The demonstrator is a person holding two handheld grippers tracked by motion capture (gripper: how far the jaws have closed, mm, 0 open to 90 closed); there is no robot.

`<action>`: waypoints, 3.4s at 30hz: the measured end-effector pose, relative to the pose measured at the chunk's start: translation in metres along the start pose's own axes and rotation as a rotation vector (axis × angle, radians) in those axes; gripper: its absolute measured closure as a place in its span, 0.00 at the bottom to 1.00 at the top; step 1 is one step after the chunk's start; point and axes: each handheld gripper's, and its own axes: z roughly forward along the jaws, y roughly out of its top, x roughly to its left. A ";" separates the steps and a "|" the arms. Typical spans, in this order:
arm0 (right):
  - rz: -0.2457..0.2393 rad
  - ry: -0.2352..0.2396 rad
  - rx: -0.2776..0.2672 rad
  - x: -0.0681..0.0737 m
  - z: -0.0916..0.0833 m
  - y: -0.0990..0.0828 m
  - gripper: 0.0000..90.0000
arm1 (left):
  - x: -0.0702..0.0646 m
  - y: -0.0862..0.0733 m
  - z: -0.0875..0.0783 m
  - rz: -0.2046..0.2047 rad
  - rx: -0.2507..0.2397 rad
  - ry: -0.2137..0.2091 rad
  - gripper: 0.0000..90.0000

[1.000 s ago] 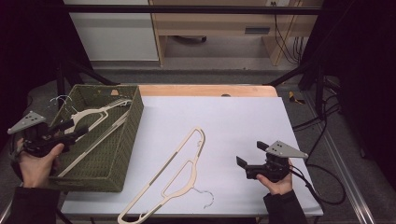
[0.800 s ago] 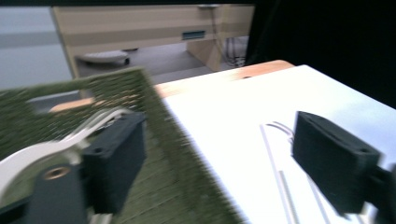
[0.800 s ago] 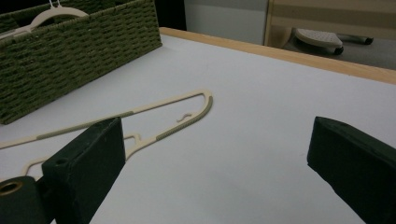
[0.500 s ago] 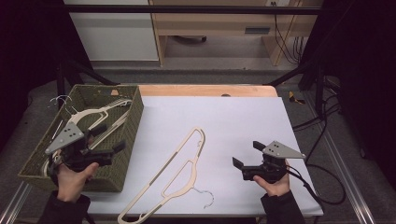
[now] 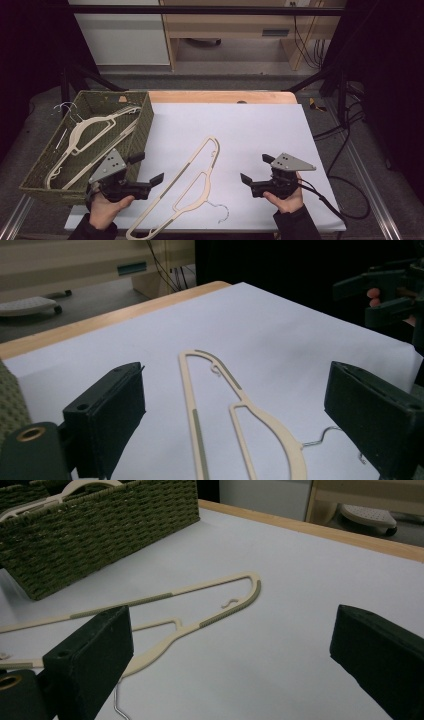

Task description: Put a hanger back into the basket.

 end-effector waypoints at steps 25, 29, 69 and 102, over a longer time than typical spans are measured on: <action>-0.074 0.169 0.248 0.062 0.058 -0.030 0.36 | -0.013 -0.050 0.042 -0.007 0.150 -0.061 0.11; -0.079 0.187 0.285 0.066 0.068 -0.039 0.46 | -0.013 -0.052 0.044 -0.005 0.159 -0.069 0.11; -0.106 0.213 0.416 0.081 0.085 -0.044 0.99 | -0.033 -0.054 0.063 0.031 0.238 -0.133 0.13; -0.116 0.206 0.373 0.078 0.069 -0.015 0.99 | -0.066 -0.050 0.116 0.123 0.550 -0.176 0.61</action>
